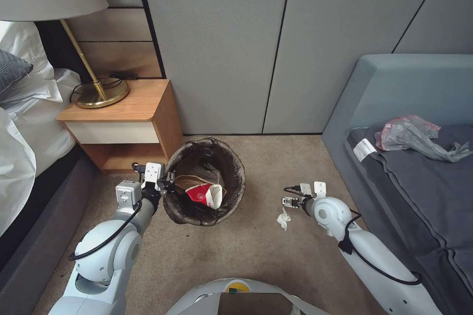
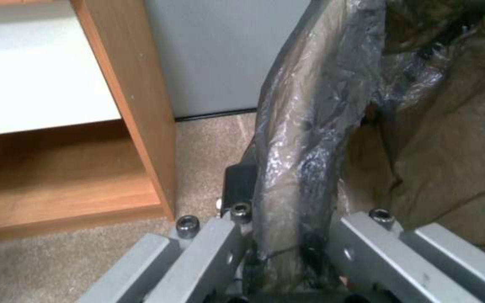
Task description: Pick up the trash bin, then pick up the garbage from the floor and place it into the trash bin.
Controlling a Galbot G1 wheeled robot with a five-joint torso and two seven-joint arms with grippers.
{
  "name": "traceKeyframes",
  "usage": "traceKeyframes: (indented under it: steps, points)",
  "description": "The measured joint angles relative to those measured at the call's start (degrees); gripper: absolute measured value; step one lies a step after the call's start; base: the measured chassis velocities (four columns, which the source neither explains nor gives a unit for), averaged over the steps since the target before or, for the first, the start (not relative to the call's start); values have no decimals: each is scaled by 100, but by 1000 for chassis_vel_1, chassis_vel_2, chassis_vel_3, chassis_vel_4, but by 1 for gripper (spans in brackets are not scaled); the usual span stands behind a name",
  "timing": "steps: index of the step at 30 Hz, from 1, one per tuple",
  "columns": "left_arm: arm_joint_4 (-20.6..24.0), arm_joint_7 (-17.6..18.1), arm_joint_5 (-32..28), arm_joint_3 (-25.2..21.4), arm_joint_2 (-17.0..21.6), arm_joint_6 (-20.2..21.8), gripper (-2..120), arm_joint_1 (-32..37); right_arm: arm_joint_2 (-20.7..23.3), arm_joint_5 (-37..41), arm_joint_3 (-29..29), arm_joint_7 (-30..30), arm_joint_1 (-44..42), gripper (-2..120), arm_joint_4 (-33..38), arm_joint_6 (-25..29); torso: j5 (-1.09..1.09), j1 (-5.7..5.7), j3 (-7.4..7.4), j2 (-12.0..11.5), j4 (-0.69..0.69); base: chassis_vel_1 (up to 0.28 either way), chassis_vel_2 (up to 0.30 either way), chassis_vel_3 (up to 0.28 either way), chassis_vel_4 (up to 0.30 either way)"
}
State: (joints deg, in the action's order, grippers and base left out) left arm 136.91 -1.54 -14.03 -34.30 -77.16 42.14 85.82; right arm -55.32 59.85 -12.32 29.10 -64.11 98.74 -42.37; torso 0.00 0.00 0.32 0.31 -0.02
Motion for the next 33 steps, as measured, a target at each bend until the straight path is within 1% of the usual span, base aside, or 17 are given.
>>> traceKeyframes:
  steps: [1,3,8,14,19,22,23,26,28,30,32,33]
  points:
    - [0,0,0,0,0,0,0,0,0,0,0,0,0,100,0,0,0,0,0,0,0,0,0,0,0]
    - [-20,-3,3,6,-3,0,0,-9,-64,-36,32,-21,36,100,-226,7,-1,0,0,0,1,0,0,0,0]
    - [-54,-4,5,4,-6,0,0,-22,-149,-77,93,-42,9,100,-394,13,0,0,0,0,0,0,0,0,0]
    - [-60,-14,1,18,20,0,0,-29,-386,-178,275,-66,105,100,-739,19,0,0,0,1,1,0,0,0,0]
    - [-60,-16,-2,6,34,0,0,-29,-497,-239,316,-80,148,100,-907,20,-1,0,0,1,1,0,0,0,0]
    - [-47,-21,-10,-8,48,0,0,-11,-671,-449,381,-254,217,100,-1248,21,-1,0,0,1,1,0,0,0,0]
    - [-47,-21,-10,-8,48,0,0,-11,-671,-449,381,-254,217,100,-1248,21,-1,0,0,1,1,0,0,0,0]
    - [-9,-25,-12,-13,50,0,0,-9,-920,-631,411,-411,361,100,-1618,22,-1,0,0,1,2,0,0,0,0]
    - [5,-25,-11,-13,47,0,0,-8,-969,-676,416,-435,392,100,-1697,22,-1,0,0,1,1,0,0,0,0]
    - [48,-29,-9,-19,45,0,0,0,-1081,-763,419,-509,454,96,-1867,23,0,0,0,1,1,0,0,0,0]
    - [59,-30,-9,-23,45,0,0,2,-1100,-771,418,-523,467,94,-1900,22,-1,0,0,1,1,0,0,0,0]
    - [94,-33,3,-33,49,0,0,10,-1135,-804,408,-593,486,88,-1969,23,-1,0,0,1,1,0,0,0,0]
